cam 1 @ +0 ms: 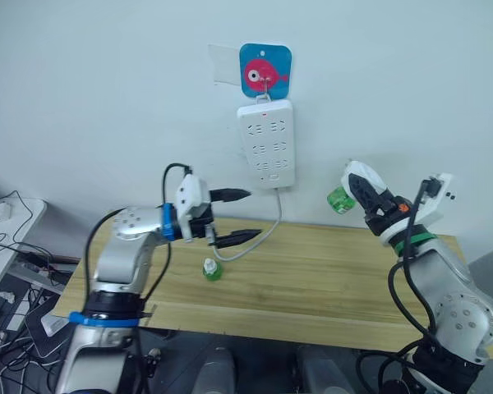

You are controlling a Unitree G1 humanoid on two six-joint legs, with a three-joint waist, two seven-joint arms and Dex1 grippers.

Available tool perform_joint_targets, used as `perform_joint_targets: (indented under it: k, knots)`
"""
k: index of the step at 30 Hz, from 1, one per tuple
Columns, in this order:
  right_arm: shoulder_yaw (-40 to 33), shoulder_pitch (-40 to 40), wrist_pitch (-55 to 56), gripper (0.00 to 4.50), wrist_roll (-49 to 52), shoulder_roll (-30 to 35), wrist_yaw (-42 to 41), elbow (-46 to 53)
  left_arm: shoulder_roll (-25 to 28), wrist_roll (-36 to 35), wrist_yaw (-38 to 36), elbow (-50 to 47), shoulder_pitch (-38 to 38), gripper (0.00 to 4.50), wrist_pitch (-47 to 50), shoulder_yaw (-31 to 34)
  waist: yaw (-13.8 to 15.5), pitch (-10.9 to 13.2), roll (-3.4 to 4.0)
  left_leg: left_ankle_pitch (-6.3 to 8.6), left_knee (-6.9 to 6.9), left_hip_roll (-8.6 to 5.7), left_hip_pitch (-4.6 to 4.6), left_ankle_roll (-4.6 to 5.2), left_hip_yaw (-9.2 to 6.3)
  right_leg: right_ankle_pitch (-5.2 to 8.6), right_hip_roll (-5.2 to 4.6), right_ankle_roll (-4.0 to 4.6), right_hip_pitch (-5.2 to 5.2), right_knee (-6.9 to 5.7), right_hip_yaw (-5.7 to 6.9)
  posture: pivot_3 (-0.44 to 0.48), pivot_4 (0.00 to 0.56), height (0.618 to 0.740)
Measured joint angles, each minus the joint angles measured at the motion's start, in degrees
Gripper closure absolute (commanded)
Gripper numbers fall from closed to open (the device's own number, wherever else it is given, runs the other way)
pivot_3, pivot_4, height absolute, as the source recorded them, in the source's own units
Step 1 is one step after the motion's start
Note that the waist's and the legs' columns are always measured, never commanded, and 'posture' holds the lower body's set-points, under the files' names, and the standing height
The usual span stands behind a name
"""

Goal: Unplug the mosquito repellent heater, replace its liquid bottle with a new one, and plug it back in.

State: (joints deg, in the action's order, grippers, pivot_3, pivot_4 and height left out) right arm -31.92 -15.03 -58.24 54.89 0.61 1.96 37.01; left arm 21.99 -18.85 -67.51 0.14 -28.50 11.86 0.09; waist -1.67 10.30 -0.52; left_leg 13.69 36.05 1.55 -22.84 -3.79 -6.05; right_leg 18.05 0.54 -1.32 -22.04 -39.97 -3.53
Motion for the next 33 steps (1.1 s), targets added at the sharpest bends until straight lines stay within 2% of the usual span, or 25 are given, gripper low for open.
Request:
perform_joint_targets:
  k: [7,14,24,29,33]
  knots:
    - [-2.0,1.23,6.1,1.54,19.49,-0.53,14.63,-2.16,-8.95,1.08,5.69,6.84,-7.36,0.02,-5.09,-4.98,-1.7,0.1,0.06,0.02,-0.09,0.06,-0.03,0.03,0.26,0.01,0.07,0.0,-0.16,0.02,-0.1,-0.036,0.181,0.74]
    - [3.61,3.91,15.87,1.54,30.86,0.23,22.78,-0.69,-13.61,1.32,7.7,8.75,-7.64,0.02,-8.32,-8.56,-3.07,0.14,0.05,0.01,-0.05,0.08,-0.02,0.03,0.3,0.01,0.13,0.0,-0.16,-0.02,-0.18,-0.064,0.18,0.74]
    - [12.86,7.19,23.96,1.54,37.77,7.39,24.66,2.07,-18.54,3.57,11.23,13.18,-7.59,0.02,-12.83,-11.01,-3.21,0.18,-0.01,0.01,-0.03,0.07,-0.02,0.03,0.35,0.02,0.15,-0.02,-0.15,0.0,-0.21,-0.082,0.169,0.74]
    - [15.41,7.3,26.86,1.54,38.56,9.95,24.64,2.11,-21.02,3.78,13.77,13.95,-8.42,0.02,-13.74,-11.03,-3.21,0.18,-0.02,0.01,-0.03,0.07,-0.02,0.03,0.34,0.02,0.16,-0.02,-0.15,0.01,-0.21,-0.083,0.163,0.74]
    - [15.86,8.26,29.03,1.54,38.64,11.4,24.59,2.11,-21.06,3.68,14.42,13.71,-8.34,0.02,-13.6,-11.01,-3.22,0.18,-0.02,0.01,-0.03,0.08,-0.03,0.02,0.34,0.02,0.16,-0.03,-0.16,0.01,-0.21,-0.085,0.161,0.74]
